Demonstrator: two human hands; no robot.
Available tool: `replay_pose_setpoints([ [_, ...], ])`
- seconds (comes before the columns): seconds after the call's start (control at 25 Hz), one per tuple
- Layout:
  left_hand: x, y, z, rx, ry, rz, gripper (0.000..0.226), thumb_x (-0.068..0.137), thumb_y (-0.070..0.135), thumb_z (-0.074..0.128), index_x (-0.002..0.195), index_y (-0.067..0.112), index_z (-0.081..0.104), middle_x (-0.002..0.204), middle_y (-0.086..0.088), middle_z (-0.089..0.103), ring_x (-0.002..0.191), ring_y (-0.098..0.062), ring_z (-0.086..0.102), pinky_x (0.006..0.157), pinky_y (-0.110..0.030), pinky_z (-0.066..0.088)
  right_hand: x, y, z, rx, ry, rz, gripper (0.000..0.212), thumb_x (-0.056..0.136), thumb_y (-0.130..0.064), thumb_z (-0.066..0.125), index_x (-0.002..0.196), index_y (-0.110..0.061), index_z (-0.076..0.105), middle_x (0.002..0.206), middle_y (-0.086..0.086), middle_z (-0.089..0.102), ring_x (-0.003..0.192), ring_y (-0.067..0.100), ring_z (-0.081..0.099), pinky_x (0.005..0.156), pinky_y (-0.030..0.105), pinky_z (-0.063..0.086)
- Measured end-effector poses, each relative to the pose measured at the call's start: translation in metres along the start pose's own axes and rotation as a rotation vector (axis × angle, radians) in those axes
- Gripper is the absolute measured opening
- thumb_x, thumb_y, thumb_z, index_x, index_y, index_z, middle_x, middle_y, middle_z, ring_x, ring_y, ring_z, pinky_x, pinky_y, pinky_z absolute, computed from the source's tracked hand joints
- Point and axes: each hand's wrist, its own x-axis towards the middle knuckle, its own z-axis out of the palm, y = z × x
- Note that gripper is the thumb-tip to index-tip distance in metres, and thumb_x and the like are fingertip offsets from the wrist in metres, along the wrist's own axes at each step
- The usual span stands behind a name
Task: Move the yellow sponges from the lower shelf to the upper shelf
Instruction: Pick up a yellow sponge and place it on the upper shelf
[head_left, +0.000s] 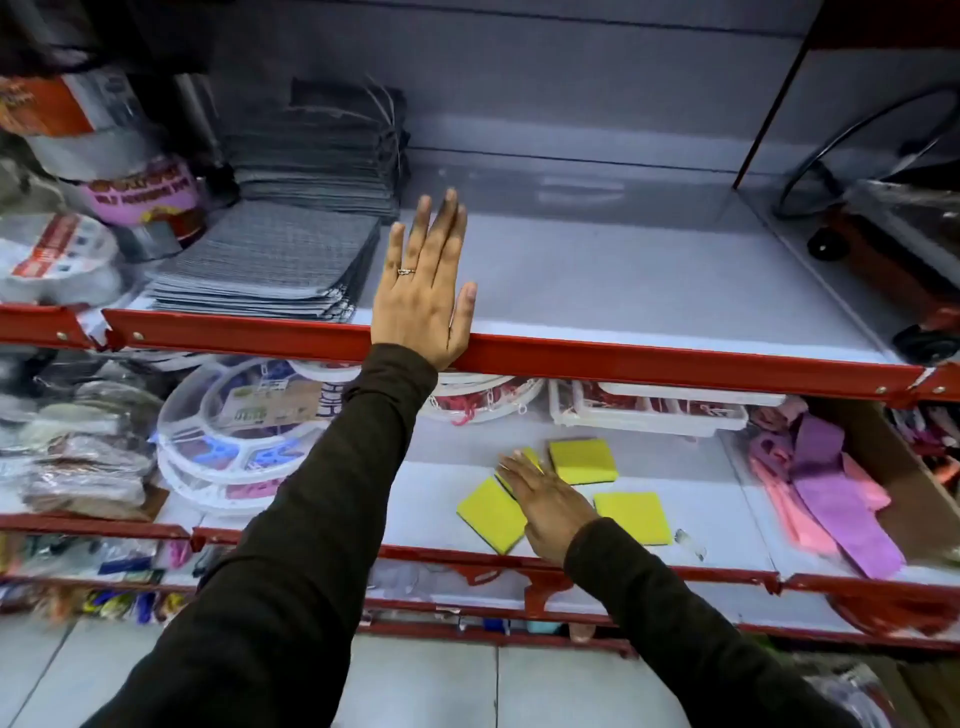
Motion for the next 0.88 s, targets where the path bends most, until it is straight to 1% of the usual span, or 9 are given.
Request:
replay_pose_setpoints([
  [0.12, 0.0, -0.003, 0.003, -0.021, 0.055, -0.02, 0.068, 0.098, 0.035, 0.024, 0.158, 0.003, 0.02, 0.166, -0.017, 0.023, 0.154, -0.034, 0.016, 0.127, -0.038, -0.009, 0.031, 0.007, 0.014, -0.108, -0.222, -0.079, 0.09, 0.077, 0.012, 0.051, 0.155, -0.006, 0.01, 0.166, 0.009, 0.007, 0.154, 0.025, 0.003, 0.125, 0.042, 0.009],
  [0.2, -0.003, -0.001, 0.005, -0.018, 0.082, 0.0, 0.067, 0.098, 0.034, 0.022, 0.157, 0.002, 0.022, 0.165, -0.017, 0.026, 0.154, -0.035, 0.019, 0.127, -0.04, -0.005, 0.05, 0.006, 0.021, -0.155, -0.298, -0.156, 0.091, 0.079, 0.012, 0.057, 0.155, -0.003, 0.009, 0.165, 0.011, 0.006, 0.153, 0.028, 0.004, 0.125, 0.044, 0.01],
  [0.32, -0.003, -0.002, 0.006, -0.019, 0.096, 0.016, 0.067, 0.098, 0.034, 0.021, 0.156, 0.001, 0.024, 0.164, -0.017, 0.029, 0.153, -0.035, 0.021, 0.127, -0.047, 0.005, 0.065, 0.002, 0.024, -0.193, -0.386, -0.156, 0.081, 0.087, 0.009, 0.052, 0.154, -0.003, 0.01, 0.165, 0.011, 0.008, 0.153, 0.028, 0.004, 0.125, 0.044, 0.009],
  [0.36, -0.004, -0.003, 0.007, -0.016, 0.099, 0.011, 0.067, 0.098, 0.034, 0.021, 0.156, 0.001, 0.025, 0.164, -0.017, 0.029, 0.153, -0.035, 0.021, 0.127, -0.049, 0.007, 0.069, 0.002, 0.026, -0.195, -0.388, -0.146, 0.08, 0.087, 0.008, 0.053, 0.154, -0.003, 0.011, 0.165, 0.012, 0.011, 0.153, 0.028, 0.006, 0.125, 0.043, 0.01],
  [0.44, -0.003, -0.003, 0.007, -0.021, 0.092, 0.006, 0.067, 0.098, 0.033, 0.02, 0.156, 0.001, 0.025, 0.164, -0.017, 0.029, 0.153, -0.035, 0.021, 0.126, -0.05, 0.009, 0.073, 0.001, 0.027, -0.175, -0.399, -0.116, 0.089, 0.083, 0.0, 0.065, 0.154, -0.006, 0.013, 0.162, 0.016, 0.017, 0.151, 0.031, 0.014, 0.124, 0.043, 0.015],
  [0.52, -0.003, -0.002, 0.006, -0.015, 0.089, -0.004, 0.067, 0.098, 0.033, 0.021, 0.156, 0.002, 0.025, 0.164, -0.016, 0.028, 0.153, -0.035, 0.02, 0.127, -0.05, 0.008, 0.069, 0.0, 0.02, -0.129, -0.378, -0.08, 0.105, 0.073, -0.019, 0.08, 0.154, -0.009, 0.015, 0.156, 0.017, 0.026, 0.144, 0.036, 0.03, 0.119, 0.042, 0.028],
  [0.56, -0.002, -0.002, 0.006, -0.019, 0.085, -0.007, 0.067, 0.098, 0.033, 0.021, 0.156, 0.002, 0.024, 0.164, -0.016, 0.028, 0.154, -0.034, 0.02, 0.127, -0.05, 0.007, 0.065, -0.002, 0.014, -0.098, -0.344, -0.066, 0.109, 0.069, -0.028, 0.083, 0.153, -0.01, 0.017, 0.153, 0.017, 0.03, 0.139, 0.036, 0.037, 0.115, 0.041, 0.035],
  [0.64, -0.002, -0.002, 0.006, -0.016, 0.065, -0.018, 0.067, 0.097, 0.033, 0.023, 0.157, 0.002, 0.022, 0.165, -0.016, 0.026, 0.154, -0.034, 0.019, 0.127, -0.048, 0.006, 0.056, -0.007, -0.005, -0.056, -0.269, -0.043, 0.108, 0.066, -0.036, 0.084, 0.152, -0.012, 0.023, 0.148, 0.015, 0.035, 0.133, 0.034, 0.043, 0.11, 0.039, 0.041],
  [0.88, -0.001, 0.002, 0.001, -0.01, 0.022, -0.052, 0.069, 0.097, 0.035, 0.025, 0.158, 0.004, 0.016, 0.167, -0.016, 0.019, 0.155, -0.032, 0.015, 0.127, -0.042, -0.002, 0.005, -0.034, -0.093, -0.069, -0.122, 0.05, 0.096, 0.062, -0.038, 0.083, 0.142, -0.015, 0.036, 0.136, 0.01, 0.043, 0.124, 0.029, 0.05, 0.096, 0.042, 0.05],
])
